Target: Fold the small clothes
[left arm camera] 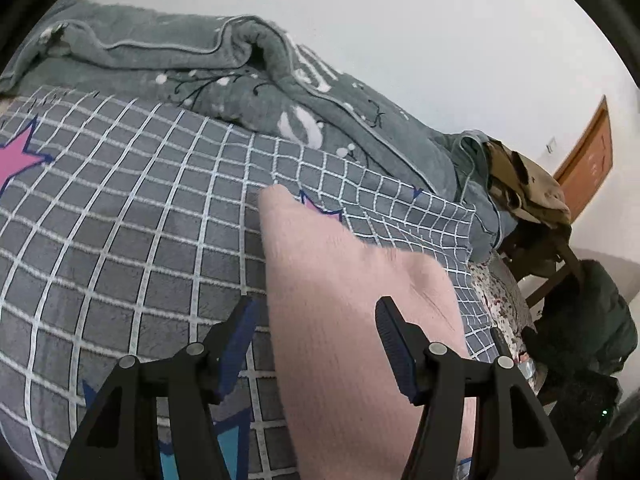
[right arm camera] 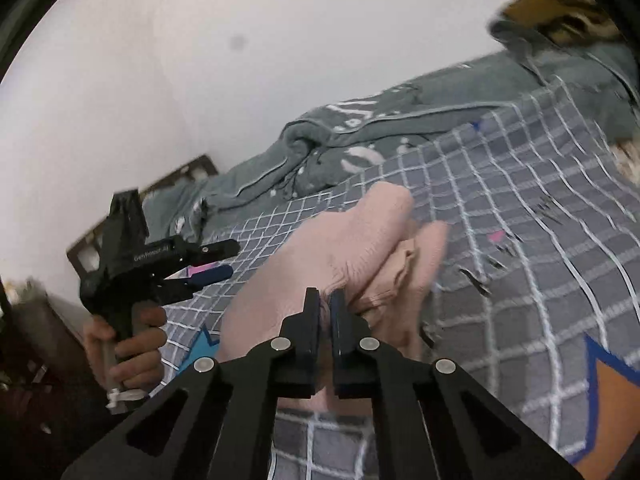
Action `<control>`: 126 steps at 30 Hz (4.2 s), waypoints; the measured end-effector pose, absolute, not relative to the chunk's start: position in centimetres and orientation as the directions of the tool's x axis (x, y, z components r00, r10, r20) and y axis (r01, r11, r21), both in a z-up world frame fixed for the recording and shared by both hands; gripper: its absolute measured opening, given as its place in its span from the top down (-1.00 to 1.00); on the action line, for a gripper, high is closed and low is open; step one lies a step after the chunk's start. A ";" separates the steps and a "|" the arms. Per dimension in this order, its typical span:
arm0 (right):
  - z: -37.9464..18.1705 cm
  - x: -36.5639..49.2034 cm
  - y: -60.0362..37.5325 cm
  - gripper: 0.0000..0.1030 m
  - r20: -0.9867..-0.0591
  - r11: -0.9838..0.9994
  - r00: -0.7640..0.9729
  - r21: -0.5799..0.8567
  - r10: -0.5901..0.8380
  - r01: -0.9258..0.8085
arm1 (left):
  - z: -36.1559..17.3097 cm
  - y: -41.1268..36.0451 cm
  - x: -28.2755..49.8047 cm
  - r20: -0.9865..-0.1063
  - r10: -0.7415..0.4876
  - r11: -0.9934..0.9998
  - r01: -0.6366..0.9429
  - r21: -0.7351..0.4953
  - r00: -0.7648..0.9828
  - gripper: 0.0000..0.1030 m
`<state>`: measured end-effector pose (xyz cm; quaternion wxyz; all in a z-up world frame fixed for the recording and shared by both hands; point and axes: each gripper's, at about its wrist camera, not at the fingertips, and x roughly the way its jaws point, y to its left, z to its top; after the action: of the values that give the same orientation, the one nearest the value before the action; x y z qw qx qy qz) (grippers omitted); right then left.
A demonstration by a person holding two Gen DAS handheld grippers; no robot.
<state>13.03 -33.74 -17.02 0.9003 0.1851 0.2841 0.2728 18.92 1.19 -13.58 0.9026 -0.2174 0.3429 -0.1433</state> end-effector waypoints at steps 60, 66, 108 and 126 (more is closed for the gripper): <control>-19.7 16.3 -31.8 0.69 -0.586 0.927 0.738 0.347 0.335 -0.146 | -16.7 1.4 18.2 -0.498 -0.582 0.792 0.308 -0.528 0.643 -0.28; -18.7 16.9 -31.6 0.31 -0.578 0.912 0.727 0.373 0.371 -0.169 | -17.5 1.3 18.9 -0.516 -0.604 0.776 0.302 -0.554 0.607 -0.28; -19.6 26.9 -15.3 0.33 -0.601 0.790 0.515 0.492 0.612 -0.365 | -17.0 12.7 23.6 -0.619 -0.400 0.871 0.069 -0.487 0.675 0.17; -18.0 24.4 -13.0 0.31 -0.646 0.905 0.641 0.214 0.414 -0.369 | -15.9 13.2 19.5 -0.591 -0.234 0.956 0.071 -0.285 0.772 -0.27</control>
<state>24.40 -12.96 -17.97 0.9052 0.0313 0.3645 0.2162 19.48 13.20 -15.94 0.9330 -0.1241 0.3278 -0.0817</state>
